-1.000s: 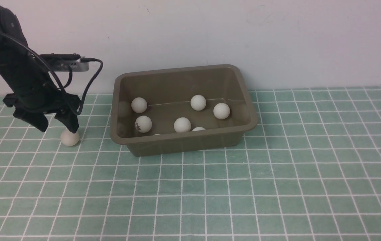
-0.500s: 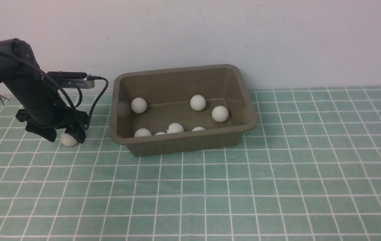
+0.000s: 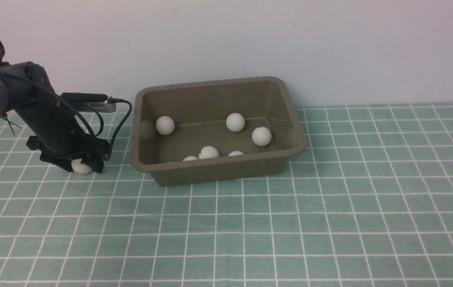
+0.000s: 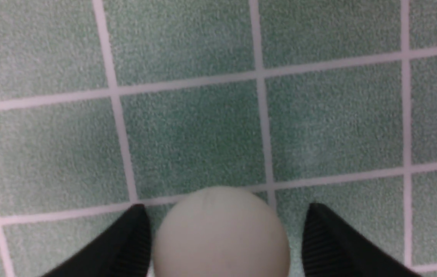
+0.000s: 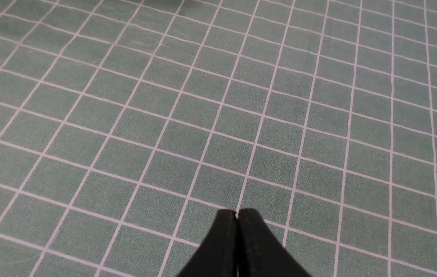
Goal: Put the table tennis balls in the box on the green coffee tablecloth.
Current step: 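Reach for and grasp a ping pong ball on the table beside the basket, then drop the ball into the bin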
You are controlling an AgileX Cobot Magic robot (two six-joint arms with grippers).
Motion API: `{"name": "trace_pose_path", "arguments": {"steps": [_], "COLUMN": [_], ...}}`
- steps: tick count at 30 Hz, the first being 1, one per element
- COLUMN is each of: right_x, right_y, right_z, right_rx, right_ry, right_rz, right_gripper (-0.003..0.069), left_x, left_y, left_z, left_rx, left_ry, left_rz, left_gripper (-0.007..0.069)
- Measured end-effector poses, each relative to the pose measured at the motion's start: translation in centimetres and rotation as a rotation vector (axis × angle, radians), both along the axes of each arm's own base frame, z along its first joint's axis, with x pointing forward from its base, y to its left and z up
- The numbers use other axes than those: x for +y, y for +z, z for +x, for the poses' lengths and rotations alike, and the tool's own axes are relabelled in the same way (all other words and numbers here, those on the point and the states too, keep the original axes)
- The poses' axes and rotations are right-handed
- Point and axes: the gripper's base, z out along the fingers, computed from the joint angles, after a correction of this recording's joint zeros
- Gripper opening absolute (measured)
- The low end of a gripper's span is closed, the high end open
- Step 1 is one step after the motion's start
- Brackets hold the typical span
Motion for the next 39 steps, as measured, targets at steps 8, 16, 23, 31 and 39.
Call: {"name": "trace_pose_path", "arguments": {"steps": [8,16,23,31,39], "right_x": [0.0,0.0,0.0,0.0,0.0], "right_y": [0.0,0.0,0.0,0.0,0.0], "right_z": [0.0,0.0,0.0,0.0,0.0], "right_rx": [0.000,0.000,0.000,0.000,0.000], "right_ry": [0.000,0.000,0.000,0.000,0.000], "right_rz": [0.000,0.000,0.000,0.000,0.000], "right_gripper": [-0.0016,-0.0016,-0.0016,-0.0016,-0.0016], "left_x": [-0.3,-3.4,-10.3,-15.6,-17.0], "left_y": [3.8,19.0,19.5,12.4,6.8], "left_z": [-1.3,-2.0,-1.5,1.3,2.5], "left_rx": [0.112,-0.225,-0.261,-0.239,-0.183], "left_ry": [-0.017,-0.056,-0.266,-0.463,-0.583], "left_rz": [-0.023,-0.244,-0.322,-0.262,-0.229], "left_gripper": [0.0352,0.0352,0.0352,0.0352,0.0367]}}
